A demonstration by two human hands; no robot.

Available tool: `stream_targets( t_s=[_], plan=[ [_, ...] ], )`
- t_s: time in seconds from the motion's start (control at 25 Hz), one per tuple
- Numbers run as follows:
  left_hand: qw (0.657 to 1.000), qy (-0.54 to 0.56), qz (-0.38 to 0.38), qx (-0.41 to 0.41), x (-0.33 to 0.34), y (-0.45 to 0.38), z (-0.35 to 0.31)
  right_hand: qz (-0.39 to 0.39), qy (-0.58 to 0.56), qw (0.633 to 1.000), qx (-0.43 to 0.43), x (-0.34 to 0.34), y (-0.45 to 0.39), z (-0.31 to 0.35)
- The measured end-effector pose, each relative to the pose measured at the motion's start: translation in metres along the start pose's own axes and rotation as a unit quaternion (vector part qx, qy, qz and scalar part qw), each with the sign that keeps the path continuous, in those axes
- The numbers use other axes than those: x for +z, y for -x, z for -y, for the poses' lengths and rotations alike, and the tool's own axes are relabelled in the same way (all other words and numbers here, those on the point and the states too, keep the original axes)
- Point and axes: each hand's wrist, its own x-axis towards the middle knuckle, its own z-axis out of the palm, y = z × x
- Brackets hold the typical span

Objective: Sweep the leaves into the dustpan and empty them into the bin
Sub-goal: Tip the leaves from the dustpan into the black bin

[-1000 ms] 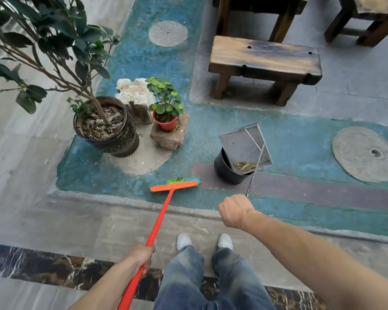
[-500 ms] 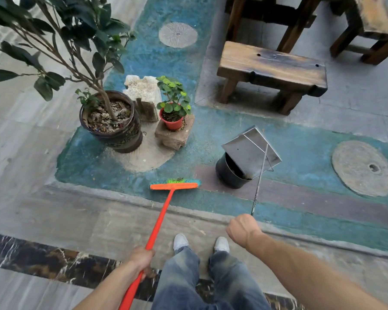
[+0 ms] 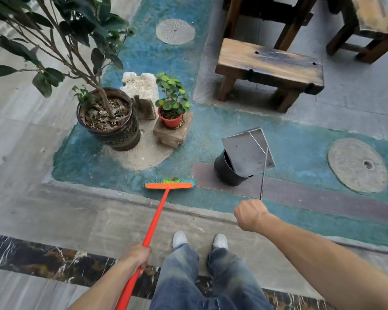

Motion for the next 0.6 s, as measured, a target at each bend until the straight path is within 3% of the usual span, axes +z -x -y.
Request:
stream_targets(
  t_s=[0.24, 0.6],
  plan=[
    [1.000, -0.013, -0.003, -0.002, 0.001, -0.003, 0.003, -0.085, -0.076, 0.993, 0.041, -0.018, -0.010, 0.004],
    [1.000, -0.030, 0.008, 0.006, -0.001, -0.007, 0.007, -0.095, -0.093, 0.988, 0.074, -0.026, -0.010, -0.023]
  ],
)
